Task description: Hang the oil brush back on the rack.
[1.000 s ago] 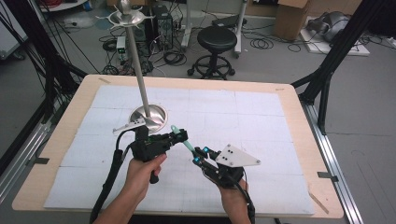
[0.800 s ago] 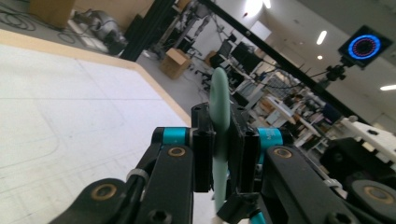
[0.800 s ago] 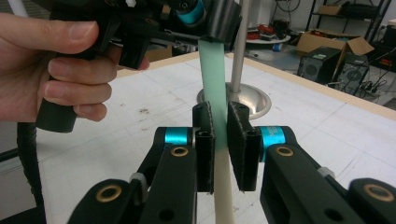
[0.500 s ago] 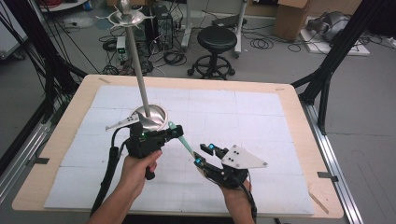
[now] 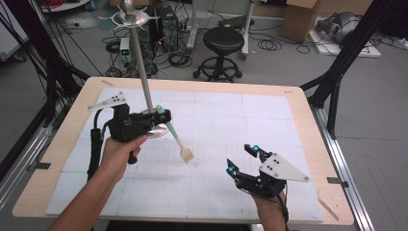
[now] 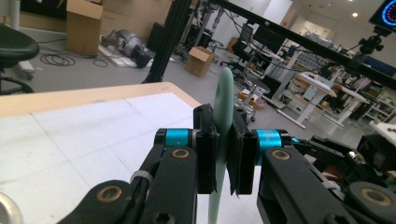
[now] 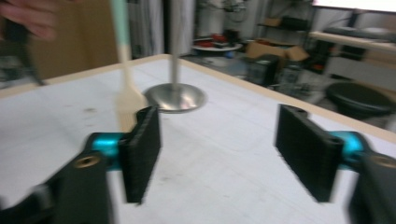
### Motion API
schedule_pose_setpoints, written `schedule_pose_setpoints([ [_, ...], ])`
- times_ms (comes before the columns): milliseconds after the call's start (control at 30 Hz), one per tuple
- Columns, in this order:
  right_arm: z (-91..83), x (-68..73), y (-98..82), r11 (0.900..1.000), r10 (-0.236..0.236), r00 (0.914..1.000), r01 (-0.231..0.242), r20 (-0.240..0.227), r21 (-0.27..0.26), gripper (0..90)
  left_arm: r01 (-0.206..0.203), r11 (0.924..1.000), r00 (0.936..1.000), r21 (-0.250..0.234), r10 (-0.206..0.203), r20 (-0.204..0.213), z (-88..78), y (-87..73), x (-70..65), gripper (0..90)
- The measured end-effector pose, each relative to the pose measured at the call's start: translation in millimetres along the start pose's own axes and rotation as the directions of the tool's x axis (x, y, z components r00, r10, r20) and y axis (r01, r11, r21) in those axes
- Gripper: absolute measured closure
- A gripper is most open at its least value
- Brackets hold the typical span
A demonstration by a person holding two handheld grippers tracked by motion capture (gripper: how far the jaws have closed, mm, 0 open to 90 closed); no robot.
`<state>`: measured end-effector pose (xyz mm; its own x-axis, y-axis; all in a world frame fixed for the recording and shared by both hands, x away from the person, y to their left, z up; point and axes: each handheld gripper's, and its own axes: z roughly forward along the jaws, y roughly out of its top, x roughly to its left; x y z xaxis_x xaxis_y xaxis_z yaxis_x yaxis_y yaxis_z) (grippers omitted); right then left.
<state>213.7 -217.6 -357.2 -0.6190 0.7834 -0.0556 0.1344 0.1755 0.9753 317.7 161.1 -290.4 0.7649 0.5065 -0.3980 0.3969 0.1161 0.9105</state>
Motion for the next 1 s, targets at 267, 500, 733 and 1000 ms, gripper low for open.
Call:
schedule_pose_setpoints([
  [267, -5.1, -11.2, -7.5, 1.000, 0.017, 0.9996, -0.017, 0.022, 0.009, 26.2, -0.080, 0.9955, 0.9967, 0.051, 0.080, -0.015, -0.6, 47.4, 3.0, 82.9],
  [500, -8.6, -14.4, -9.6, 1.000, -0.002, 0.9992, 0.001, 0.039, 0.017, 25.2, -0.153, 0.9857, 0.9880, 0.070, 0.154, -0.011, 2.0, 81.0, 0.9, 82.9],
  [733, -11.1, -20.6, -12.9, 1.000, 0.005, 0.9986, -0.006, 0.052, 0.014, 22.7, -0.201, 0.9754, 0.9793, 0.091, 0.202, -0.005, 4.7, 104.3, 2.8, 82.9],
  [1000, -9.5, -22.2, -15.1, 1.000, 0.003, 0.9991, -0.004, 0.043, 0.020, 22.7, -0.217, 0.9724, 0.9744, 0.085, 0.221, -0.039, 4.5, 136.3, 8.9, 82.9],
])
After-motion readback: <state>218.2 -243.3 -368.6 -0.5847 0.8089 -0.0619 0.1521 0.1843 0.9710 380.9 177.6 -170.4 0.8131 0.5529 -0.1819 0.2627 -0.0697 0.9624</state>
